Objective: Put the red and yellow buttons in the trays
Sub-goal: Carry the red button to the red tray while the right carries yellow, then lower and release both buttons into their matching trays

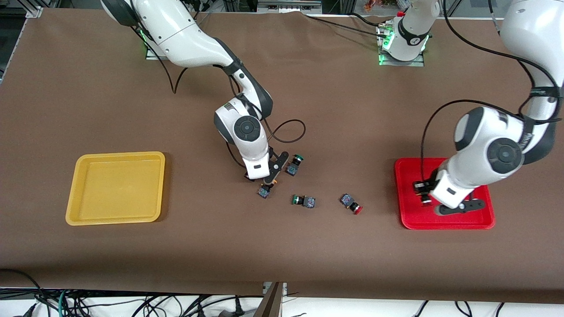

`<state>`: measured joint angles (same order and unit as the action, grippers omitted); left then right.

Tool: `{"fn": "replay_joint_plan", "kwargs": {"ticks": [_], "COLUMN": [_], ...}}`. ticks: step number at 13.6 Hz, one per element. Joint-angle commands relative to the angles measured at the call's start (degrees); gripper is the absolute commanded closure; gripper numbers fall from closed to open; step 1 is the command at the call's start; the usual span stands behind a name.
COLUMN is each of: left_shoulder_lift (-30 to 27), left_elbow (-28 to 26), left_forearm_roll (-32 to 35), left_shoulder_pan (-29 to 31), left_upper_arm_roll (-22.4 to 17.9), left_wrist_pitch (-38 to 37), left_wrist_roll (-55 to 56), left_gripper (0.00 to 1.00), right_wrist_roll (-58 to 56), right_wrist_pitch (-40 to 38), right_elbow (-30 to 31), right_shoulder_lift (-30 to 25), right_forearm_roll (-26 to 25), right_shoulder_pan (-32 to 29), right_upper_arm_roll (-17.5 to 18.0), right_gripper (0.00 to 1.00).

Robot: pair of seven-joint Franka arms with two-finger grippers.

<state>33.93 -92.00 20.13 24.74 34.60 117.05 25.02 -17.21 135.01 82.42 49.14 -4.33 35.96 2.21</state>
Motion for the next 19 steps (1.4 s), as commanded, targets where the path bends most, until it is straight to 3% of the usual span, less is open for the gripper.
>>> {"fn": "replay_joint_plan", "kwargs": {"ticks": [1,5,9,11,12,13,14,19], "left_shoulder_lift": [-0.7,-0.4,3.2,3.5,3.5,3.7,3.7,-0.7], "left_elbow": [-4.2,-16.3,-17.7,-17.6,-17.5,-17.2,-17.0,-15.8], "left_forearm_roll": [-0.7,3.7,9.6,11.0,11.2,11.2,11.5,12.0], "left_shoulder_pan": [4.3,6.4,6.3,6.3,6.2,6.0,5.9,5.9], "left_upper_arm_roll": [1.0,0.1,-0.1,-0.3,-0.5,-0.7,-0.9,-0.3], "left_wrist_pitch": [3.1,19.8,22.2,22.3,22.3,22.3,22.3,21.4], "left_wrist_roll": [-4.3,-4.5,-3.6,-3.3,-3.3,-3.3,-3.4,-2.3], "left_gripper": [1.0,1.0,1.0,1.0,0.94,0.64,0.01,0.0], "right_wrist_roll": [-0.5,-0.5,-0.5,-0.6,-0.7,-1.2,-1.9,-1.2], "right_wrist_pitch": [0.7,-3.4,-14.6,-16.3,-16.5,-16.6,-16.6,-16.6], "right_elbow": [-0.2,-0.4,-0.5,-0.5,-0.6,-0.5,-0.6,0.3], "right_shoulder_lift": [-0.4,-5.3,-11.5,-12.5,-12.6,-12.8,-12.8,-11.3], "right_forearm_roll": [-0.3,1.0,4.2,4.2,4.1,4.1,4.1,3.9], "right_shoulder_pan": [-0.4,-1.0,-7.4,-14.0,-16.8,-19.9,-23.9,-36.6], "right_upper_arm_roll": [0.2,0.1,-0.3,-0.2,-0.3,-0.4,-0.3,-0.7], "right_gripper": [0.9,0.99,0.99,0.98,0.99,0.98,0.97,0.97]}}
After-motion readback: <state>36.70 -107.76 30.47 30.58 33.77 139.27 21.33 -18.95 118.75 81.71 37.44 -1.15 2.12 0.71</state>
